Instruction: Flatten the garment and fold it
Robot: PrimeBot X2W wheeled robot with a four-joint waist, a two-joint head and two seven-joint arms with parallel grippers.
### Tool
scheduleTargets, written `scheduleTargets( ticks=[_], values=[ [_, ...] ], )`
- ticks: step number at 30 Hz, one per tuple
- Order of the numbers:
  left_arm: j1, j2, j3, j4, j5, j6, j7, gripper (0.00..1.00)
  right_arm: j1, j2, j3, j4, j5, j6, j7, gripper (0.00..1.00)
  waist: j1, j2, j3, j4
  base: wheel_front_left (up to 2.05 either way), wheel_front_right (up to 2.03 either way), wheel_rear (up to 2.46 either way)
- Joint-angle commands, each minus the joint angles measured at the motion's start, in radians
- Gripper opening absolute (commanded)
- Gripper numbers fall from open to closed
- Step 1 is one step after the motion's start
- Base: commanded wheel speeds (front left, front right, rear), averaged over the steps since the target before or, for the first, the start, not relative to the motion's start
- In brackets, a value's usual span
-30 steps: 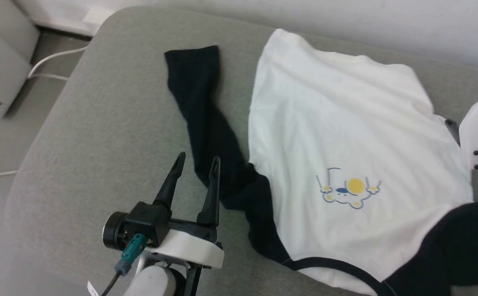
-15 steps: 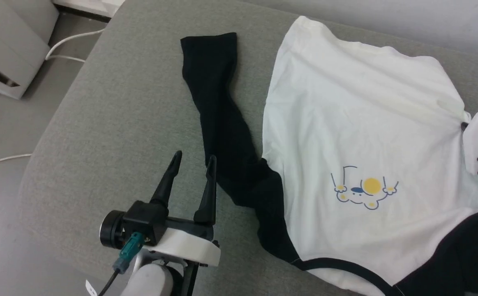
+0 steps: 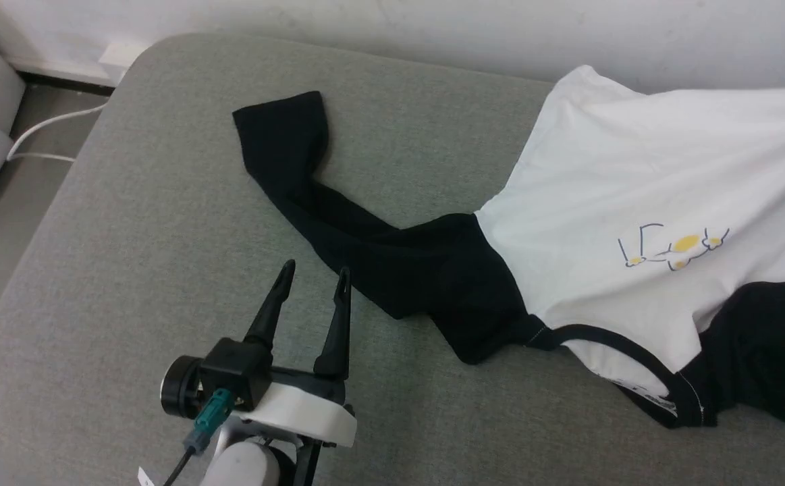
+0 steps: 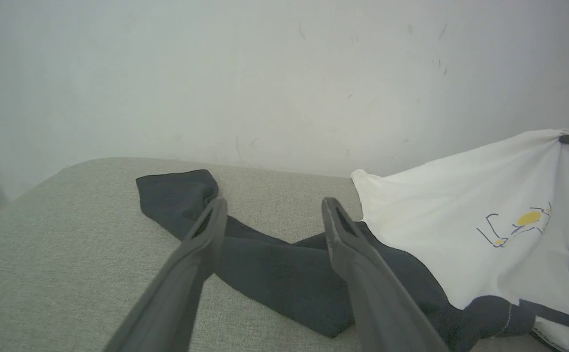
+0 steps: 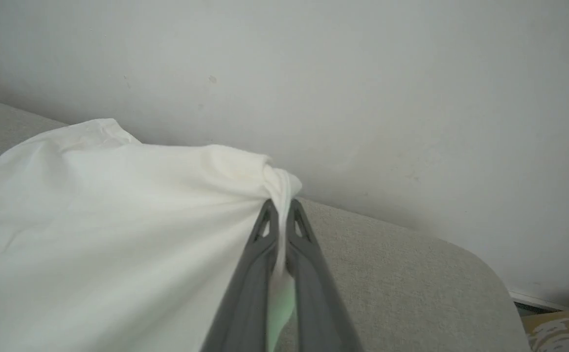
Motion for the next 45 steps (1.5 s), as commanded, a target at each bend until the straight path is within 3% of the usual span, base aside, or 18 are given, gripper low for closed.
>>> scheduleTargets(
  ticks=[1,2,3,4,14,19,24,29,37,45],
  values=[
    [0.008,0.0,0.001,0.002,0.01,-0.006,-0.005,1.0,-0.004,0.021,-0.023,0.026,-0.026,-0.002,-0.012,0.0,0.0001,0.0,-0.005,-0.02,0.0,0.0,0.0],
    [0.007,0.0,-0.001,0.004,0.01,-0.007,-0.005,1.0,-0.001,0.032,-0.034,0.043,-0.043,-0.002,-0.014,0.0,0.0001,0.0,-0.001,-0.021,0.0,0.0,0.0],
    [0.005,0.0,-0.003,0.007,0.009,-0.009,-0.005,1.0,0.003,0.045,-0.042,0.058,-0.057,-0.002,-0.02,0.12,0.0001,0.0,0.003,-0.022,0.0,0.0,0.0],
    [0.002,-0.001,-0.004,0.01,0.009,-0.011,-0.005,1.0,0.008,0.061,-0.045,0.066,-0.064,-0.002,-0.03,1.0,0.0001,0.0,0.006,-0.023,0.0,0.0,0.0],
    [-0.005,-0.001,-0.012,0.05,-0.001,-0.018,-0.002,1.0,0.046,0.136,-0.026,0.078,-0.069,-0.002,-0.158,1.0,0.0001,0.0,-0.015,-0.046,0.0,0.0,0.0],
    [0.009,0.008,-0.004,0.066,-0.011,-0.013,0.0,1.0,0.12,0.162,-0.008,-0.008,0.011,-0.002,-0.239,1.0,0.0001,0.0,-0.071,-0.092,0.0,0.0,0.0],
    [0.038,0.02,0.014,0.065,-0.023,-0.003,-0.001,1.0,0.262,0.189,0.015,-0.157,0.087,-0.002,-0.253,1.0,0.0001,0.0,-0.128,-0.154,0.0,0.0,0.0],
    [0.065,0.029,0.026,0.06,-0.032,0.003,-0.002,1.0,0.438,0.207,0.003,-0.328,0.148,-0.002,-0.129,1.0,0.0001,0.0,-0.157,-0.201,0.0,0.0,0.0],
    [0.086,0.03,0.021,0.057,-0.035,0.003,-0.003,1.0,0.708,0.274,-0.1,-0.57,0.139,-0.002,0.271,1.0,0.0001,0.0,-0.152,-0.213,0.0,0.0,0.0],
    [0.072,0.029,0.015,0.064,-0.036,0.003,-0.003,1.0,0.784,0.347,-0.18,-0.721,0.023,-0.002,0.412,1.0,0.0001,0.0,-0.123,-0.177,0.0,0.0,0.0]
  ],
)
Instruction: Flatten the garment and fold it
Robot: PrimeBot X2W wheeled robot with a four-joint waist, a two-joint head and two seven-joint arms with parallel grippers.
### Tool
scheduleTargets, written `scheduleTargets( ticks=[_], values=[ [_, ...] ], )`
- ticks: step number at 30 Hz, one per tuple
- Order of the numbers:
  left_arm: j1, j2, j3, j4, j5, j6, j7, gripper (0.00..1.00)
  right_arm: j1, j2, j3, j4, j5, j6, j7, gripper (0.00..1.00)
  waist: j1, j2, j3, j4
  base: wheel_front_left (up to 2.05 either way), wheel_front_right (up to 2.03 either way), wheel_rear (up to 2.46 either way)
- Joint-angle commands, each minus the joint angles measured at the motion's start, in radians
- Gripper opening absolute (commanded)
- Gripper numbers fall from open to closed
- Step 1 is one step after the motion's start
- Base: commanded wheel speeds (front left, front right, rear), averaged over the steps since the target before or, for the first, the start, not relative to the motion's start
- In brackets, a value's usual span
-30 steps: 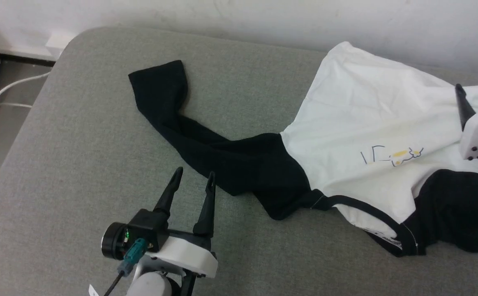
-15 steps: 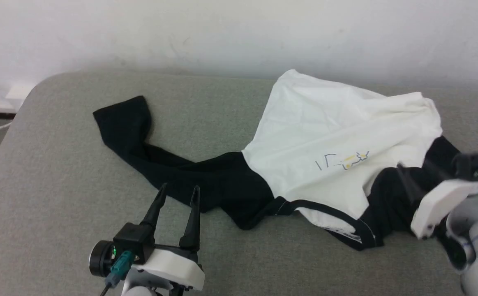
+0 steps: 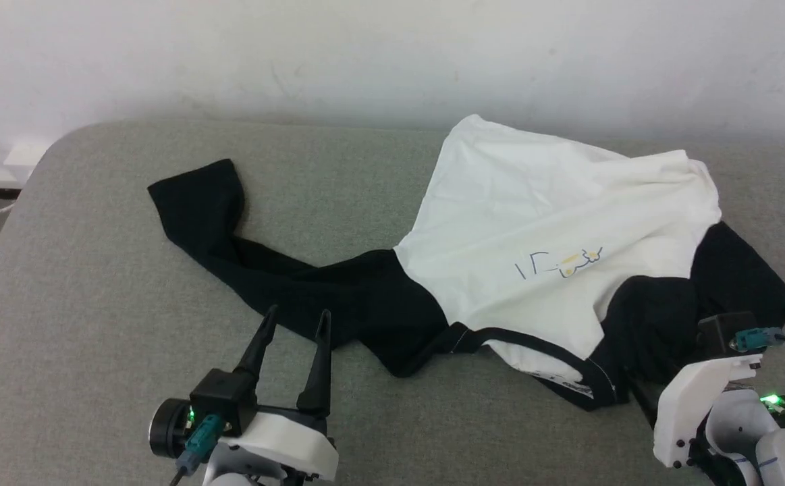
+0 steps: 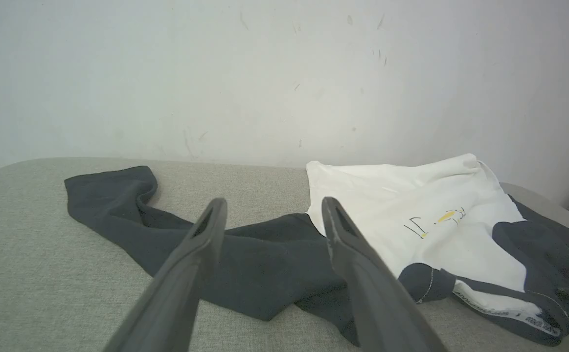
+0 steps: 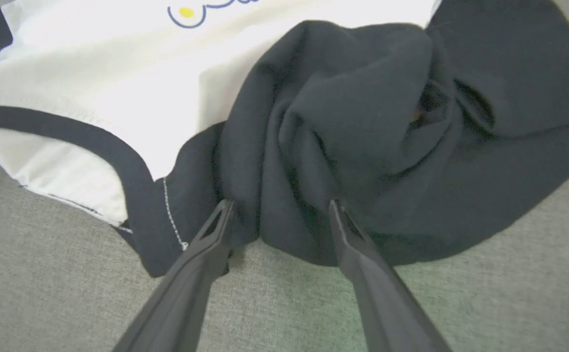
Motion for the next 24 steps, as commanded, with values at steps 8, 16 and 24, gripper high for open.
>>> scheduleTargets(
  ticks=[8,16,24],
  values=[
    [-0.013,0.001,-0.003,0.015,-0.008,-0.002,-0.004,1.0,0.015,0.014,0.016,0.033,-0.073,-0.001,0.038,1.0,0.0,0.0,0.034,0.035,0.0,0.0,0.0],
    [-0.007,-0.001,0.004,0.035,-0.014,-0.001,-0.005,1.0,0.04,-0.012,0.013,0.033,-0.06,-0.001,0.039,0.0,0.0,0.0,0.005,0.007,0.0,0.0,0.0],
    [0.031,0.0,0.001,0.057,-0.023,-0.006,-0.005,1.0,0.213,-0.138,-0.017,-0.209,0.048,-0.001,0.236,0.0,0.0,0.0,-0.075,-0.061,0.0,0.0,0.0]
  ],
)
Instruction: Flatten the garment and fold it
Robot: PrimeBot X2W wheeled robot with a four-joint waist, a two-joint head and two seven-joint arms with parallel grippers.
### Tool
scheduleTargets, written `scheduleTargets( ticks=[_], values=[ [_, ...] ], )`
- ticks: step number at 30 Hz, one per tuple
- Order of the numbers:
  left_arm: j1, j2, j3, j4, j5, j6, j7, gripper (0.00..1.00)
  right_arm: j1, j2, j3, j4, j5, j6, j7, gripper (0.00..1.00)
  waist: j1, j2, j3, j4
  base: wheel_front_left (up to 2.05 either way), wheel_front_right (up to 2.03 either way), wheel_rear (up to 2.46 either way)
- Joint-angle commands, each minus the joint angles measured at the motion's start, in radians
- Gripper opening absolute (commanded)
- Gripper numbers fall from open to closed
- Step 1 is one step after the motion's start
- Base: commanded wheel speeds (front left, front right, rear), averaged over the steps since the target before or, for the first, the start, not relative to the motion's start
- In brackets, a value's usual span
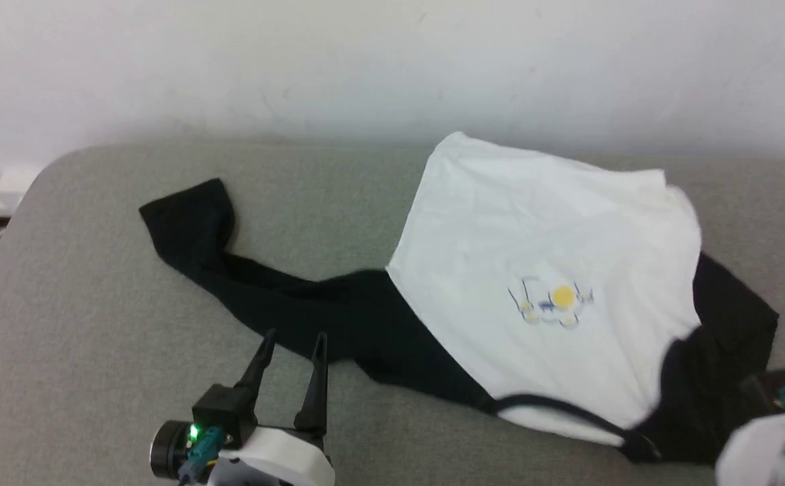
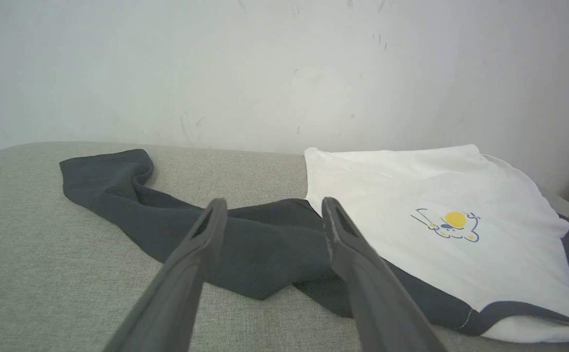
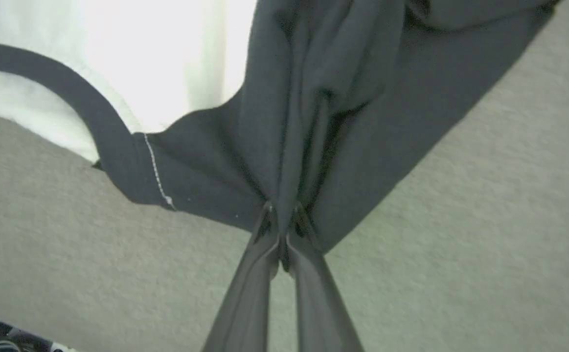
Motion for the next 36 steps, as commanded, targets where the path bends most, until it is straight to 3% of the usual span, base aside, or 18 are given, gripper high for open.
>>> scheduleTargets(
  ticks=[1,7,9,17,23,26,30,35,36],
  values=[
    [0.015,0.0,-0.002,0.006,-0.004,-0.006,-0.005,1.0,0.044,-0.026,-0.025,-0.035,0.008,-0.001,0.047,0.0,0.0,0.0,-0.045,-0.041,0.0,0.0,0.0],
    [0.029,0.001,-0.005,0.021,-0.01,-0.009,-0.005,1.0,0.188,-0.058,-0.128,-0.198,0.04,-0.001,0.23,0.0,0.0,0.0,-0.066,-0.058,0.0,0.0,0.0],
    [0.03,0.002,-0.007,0.031,-0.013,-0.01,-0.003,1.0,0.182,-0.039,-0.145,-0.221,0.037,-0.001,0.203,1.0,0.0,0.0,-0.063,-0.062,0.0,0.0,0.0],
    [-0.004,0.015,0.016,0.075,-0.035,0.011,0.06,1.0,0.042,0.026,-0.147,-0.29,0.026,-0.001,-0.095,1.0,0.0,0.0,-0.029,-0.074,0.0,0.0,0.0],
    [-0.159,0.05,0.01,0.143,-0.017,0.03,0.252,1.0,-0.031,0.051,-0.127,-0.33,-0.007,-0.001,-0.283,1.0,0.0,0.0,0.034,-0.112,0.0,0.0,0.0],
    [-0.259,0.061,0.018,0.197,-0.022,0.043,0.37,1.0,-0.05,0.07,-0.113,-0.34,-0.011,-0.001,-0.328,1.0,0.0,0.0,0.072,-0.136,0.0,0.0,0.0],
    [-0.394,0.084,0.022,0.288,-0.047,0.016,0.528,1.0,-0.069,0.087,-0.105,-0.342,-0.015,-0.001,-0.362,1.0,0.0,0.0,0.125,-0.17,0.0,0.0,0.0],
    [-0.566,0.157,0.019,0.409,-0.064,-0.033,0.762,1.0,-0.097,0.093,-0.089,-0.327,-0.012,-0.001,-0.391,1.0,0.0,0.0,0.187,-0.204,0.0,0.0,0.0],
    [-0.566,0.157,0.019,0.409,-0.064,-0.033,0.762,1.0,-0.097,0.093,-0.089,-0.327,-0.012,-0.001,-0.391,1.0,0.0,0.0,0.187,-0.204,0.0,0.0,0.0]
  ],
)
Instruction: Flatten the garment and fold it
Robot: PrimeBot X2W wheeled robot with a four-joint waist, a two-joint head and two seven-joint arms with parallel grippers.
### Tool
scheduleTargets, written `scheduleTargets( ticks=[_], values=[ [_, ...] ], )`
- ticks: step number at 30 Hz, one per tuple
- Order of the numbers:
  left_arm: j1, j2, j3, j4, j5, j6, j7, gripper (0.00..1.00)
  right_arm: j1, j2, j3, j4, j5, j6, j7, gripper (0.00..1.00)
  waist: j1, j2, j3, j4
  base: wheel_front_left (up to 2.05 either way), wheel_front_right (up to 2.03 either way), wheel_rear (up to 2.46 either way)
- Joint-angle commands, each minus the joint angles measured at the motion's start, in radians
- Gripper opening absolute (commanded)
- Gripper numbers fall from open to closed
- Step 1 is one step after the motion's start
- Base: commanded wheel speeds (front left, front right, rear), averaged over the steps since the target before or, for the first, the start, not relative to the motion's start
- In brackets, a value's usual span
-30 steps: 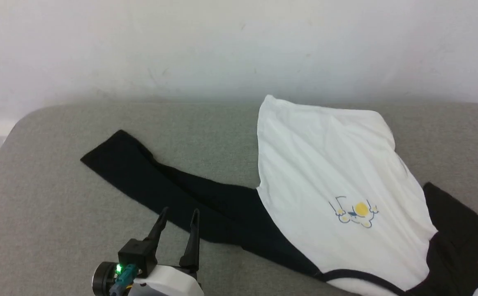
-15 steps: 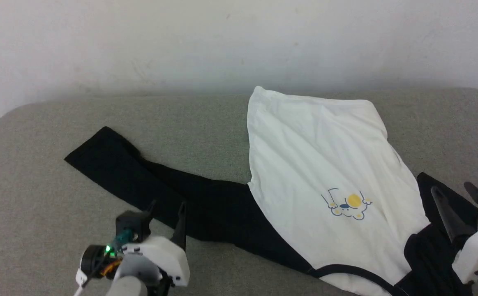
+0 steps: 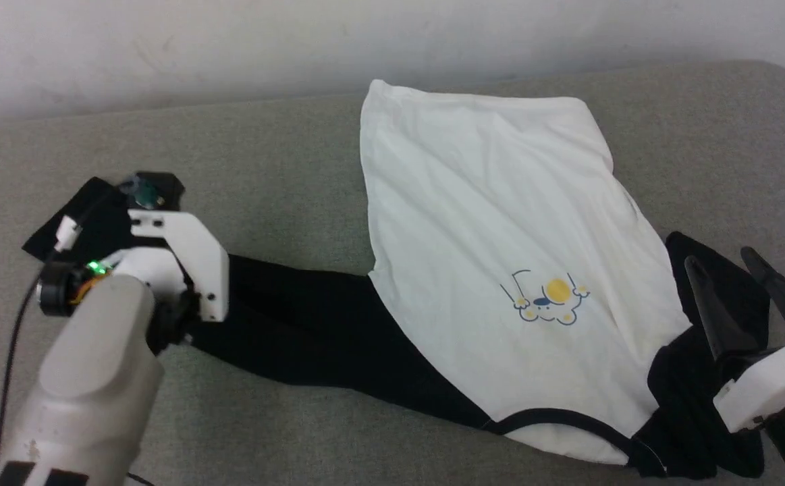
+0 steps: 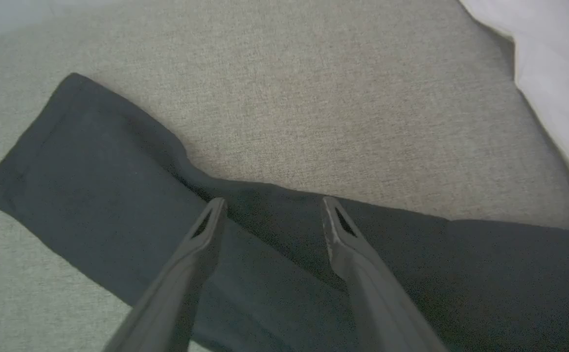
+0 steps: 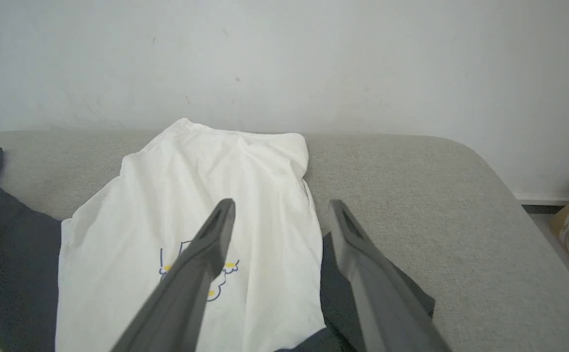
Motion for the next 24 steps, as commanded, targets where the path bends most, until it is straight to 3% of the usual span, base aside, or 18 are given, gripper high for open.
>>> scheduleTargets(
  ticks=[1,6,15,16,17,20,24],
  values=[
    [-0.023,0.014,0.001,0.013,-0.002,-0.007,0.02,1.0,-0.02,0.004,0.004,0.004,-0.002,-0.001,-0.008,1.0,-0.0002,0.0,0.055,-0.048,0.0,0.0,0.0],
    [-0.112,0.054,0.006,0.101,-0.022,-0.008,0.198,1.0,-0.046,0.017,0.017,0.035,0.004,-0.001,-0.041,1.0,-0.0002,0.0,0.082,-0.07,0.0,0.0,0.0],
    [-0.12,0.071,0.001,0.2,-0.043,0.014,0.35,1.0,-0.072,0.023,0.036,0.071,0.012,-0.001,-0.082,1.0,-0.0002,0.0,0.112,-0.085,0.0,0.0,0.0],
    [-0.114,0.068,0.002,0.207,-0.053,0.009,0.369,0.36,-0.075,0.023,0.035,0.073,0.012,-0.001,-0.086,1.0,-0.0002,0.0,0.114,-0.084,0.0,0.0,0.0],
    [-0.108,0.066,0.003,0.211,-0.064,0.003,0.387,0.0,-0.077,0.022,0.034,0.076,0.011,-0.001,-0.089,1.0,-0.0002,0.0,0.116,-0.084,0.0,0.0,0.0],
    [-0.096,0.059,0.019,0.21,-0.104,-0.017,0.422,0.0,-0.084,0.018,0.029,0.081,0.007,-0.001,-0.1,1.0,-0.0002,0.0,0.12,-0.081,0.0,0.0,0.0],
    [-0.099,0.069,0.023,0.174,-0.101,-0.026,0.358,0.0,-0.09,0.018,0.009,0.092,-0.004,-0.001,-0.112,1.0,-0.0002,0.0,0.107,-0.073,0.0,0.0,0.0]
  ],
)
